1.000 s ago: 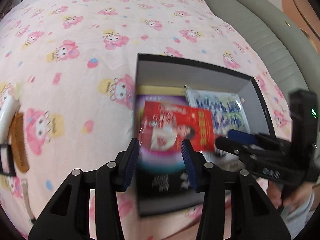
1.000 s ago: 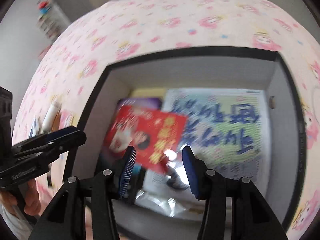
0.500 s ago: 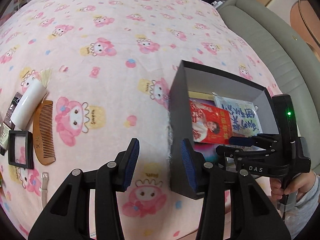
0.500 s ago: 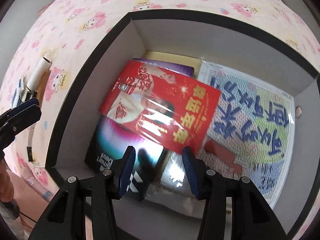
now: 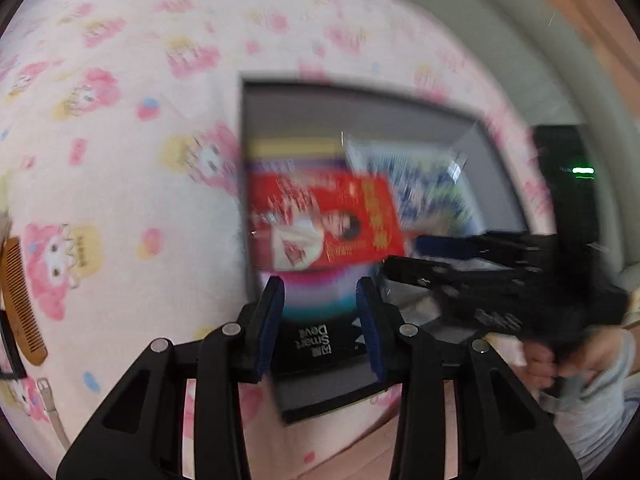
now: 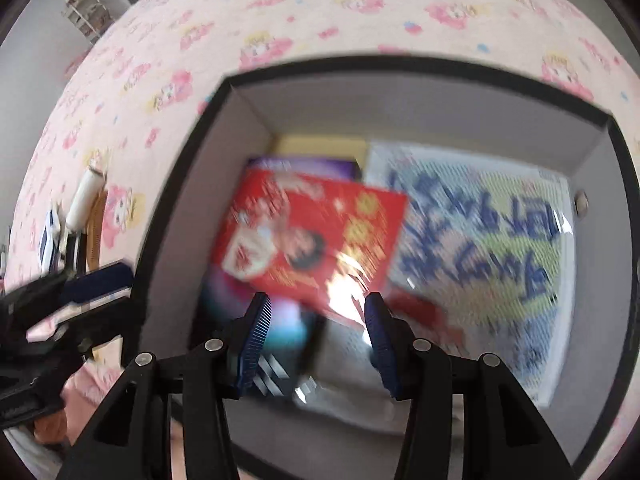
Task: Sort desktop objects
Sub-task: 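Lower the red packet into the shoebox and open the left tool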
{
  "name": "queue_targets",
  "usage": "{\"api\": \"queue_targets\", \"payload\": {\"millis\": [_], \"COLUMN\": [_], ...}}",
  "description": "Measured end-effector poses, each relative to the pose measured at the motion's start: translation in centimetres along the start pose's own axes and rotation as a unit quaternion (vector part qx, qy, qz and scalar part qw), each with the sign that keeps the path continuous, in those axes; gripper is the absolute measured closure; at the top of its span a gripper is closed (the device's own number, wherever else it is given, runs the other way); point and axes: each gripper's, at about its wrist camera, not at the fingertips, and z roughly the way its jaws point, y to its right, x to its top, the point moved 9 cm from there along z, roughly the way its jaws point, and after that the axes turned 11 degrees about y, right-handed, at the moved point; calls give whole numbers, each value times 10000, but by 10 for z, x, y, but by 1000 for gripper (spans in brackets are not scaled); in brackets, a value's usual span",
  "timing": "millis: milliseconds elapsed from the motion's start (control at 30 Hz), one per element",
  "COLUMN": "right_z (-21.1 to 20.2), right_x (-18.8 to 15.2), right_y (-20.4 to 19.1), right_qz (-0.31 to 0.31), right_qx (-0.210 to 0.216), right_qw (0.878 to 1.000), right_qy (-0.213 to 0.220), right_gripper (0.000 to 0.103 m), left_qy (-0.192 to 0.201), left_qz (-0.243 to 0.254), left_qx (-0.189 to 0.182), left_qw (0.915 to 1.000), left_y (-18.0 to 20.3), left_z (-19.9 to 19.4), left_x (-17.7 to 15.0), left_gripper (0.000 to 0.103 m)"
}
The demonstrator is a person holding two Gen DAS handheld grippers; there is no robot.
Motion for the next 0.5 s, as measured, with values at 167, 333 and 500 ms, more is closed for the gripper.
{"api": "queue_targets", "payload": {"millis": [167, 333, 500], "right_z": [-15, -20, -36], "right_x": [-12, -11, -9], "right_y": [19, 43, 55], "right_qz": [-20, -161, -193], "right_qx": [3, -535, -633], "right_qw": [9999, 9983, 9968], "right_qy": [-148, 187, 441], "right_gripper": [58, 58, 58], "left_qy": [-403, -503, -625], "left_qz": [185, 145, 140], "left_qx": [277, 571, 487], "left_qw": [9986, 9970, 9968], "left_y": [15, 21, 32], "left_z": [31, 42, 51], "left_x": [2, 12, 11], "left_gripper": [67, 68, 68]}}
